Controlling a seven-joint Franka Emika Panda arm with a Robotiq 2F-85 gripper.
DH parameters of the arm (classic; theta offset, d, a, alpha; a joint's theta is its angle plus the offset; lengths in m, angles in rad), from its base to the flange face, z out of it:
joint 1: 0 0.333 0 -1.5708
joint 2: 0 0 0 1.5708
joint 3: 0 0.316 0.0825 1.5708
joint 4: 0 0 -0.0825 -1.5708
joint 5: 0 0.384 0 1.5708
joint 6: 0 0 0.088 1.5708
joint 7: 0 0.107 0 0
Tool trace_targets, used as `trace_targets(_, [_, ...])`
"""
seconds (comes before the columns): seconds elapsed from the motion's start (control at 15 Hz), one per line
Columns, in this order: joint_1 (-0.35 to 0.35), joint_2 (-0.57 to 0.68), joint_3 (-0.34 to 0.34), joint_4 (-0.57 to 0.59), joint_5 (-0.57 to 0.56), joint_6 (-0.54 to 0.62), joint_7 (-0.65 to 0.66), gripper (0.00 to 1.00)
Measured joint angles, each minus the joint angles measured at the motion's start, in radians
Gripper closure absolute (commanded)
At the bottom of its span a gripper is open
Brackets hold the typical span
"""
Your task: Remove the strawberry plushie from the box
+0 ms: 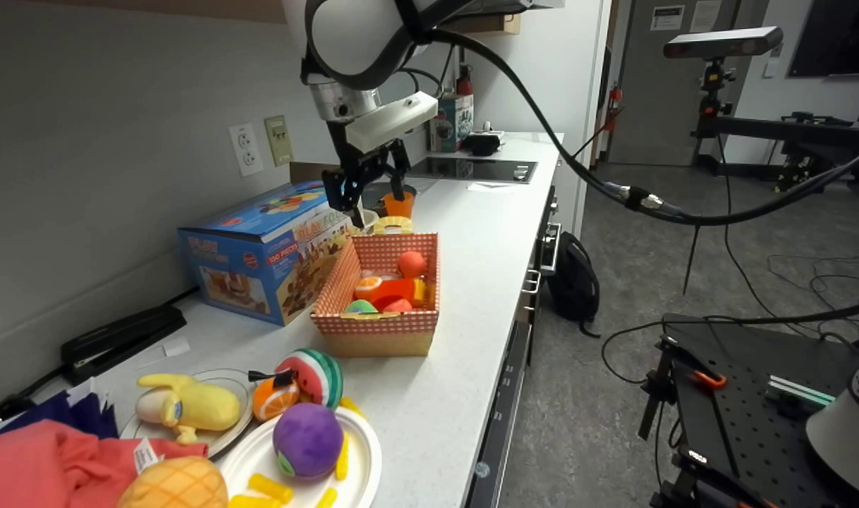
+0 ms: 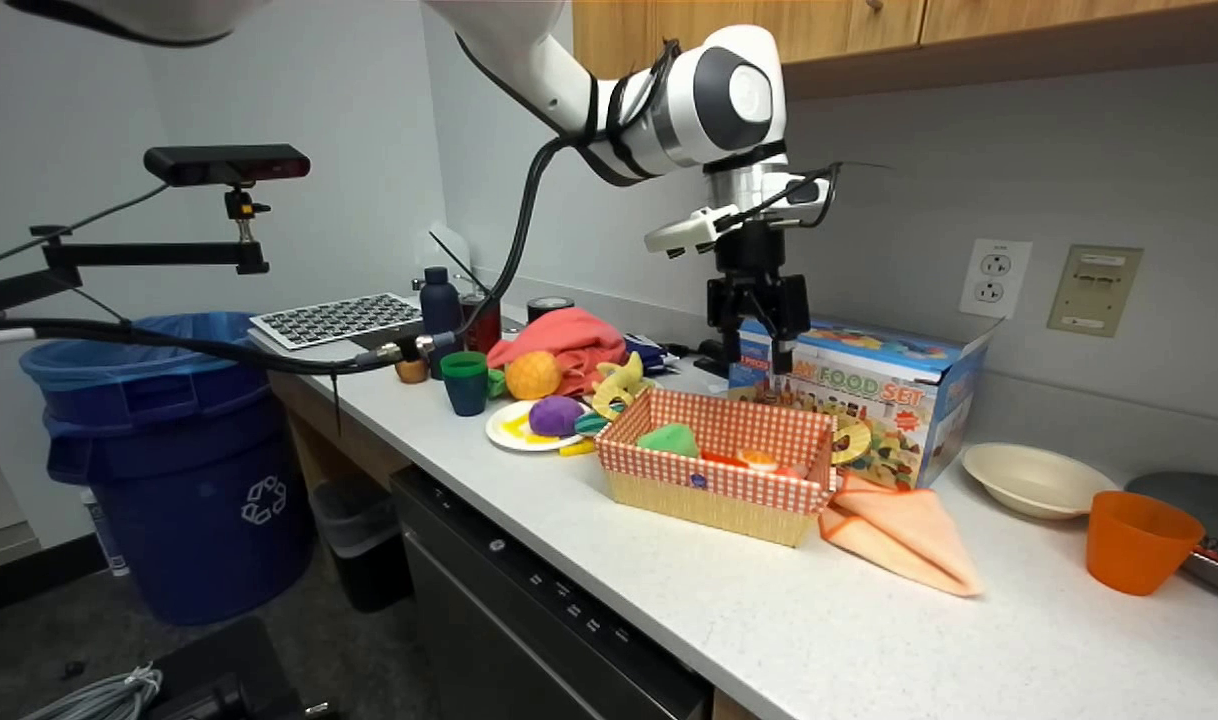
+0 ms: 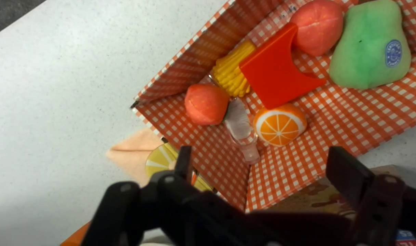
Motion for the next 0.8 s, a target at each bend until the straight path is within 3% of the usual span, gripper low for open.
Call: trace_targets(0.8, [0.003,0.000,-0.002,-0.002,-0.003,-0.063,-0.037,0.00])
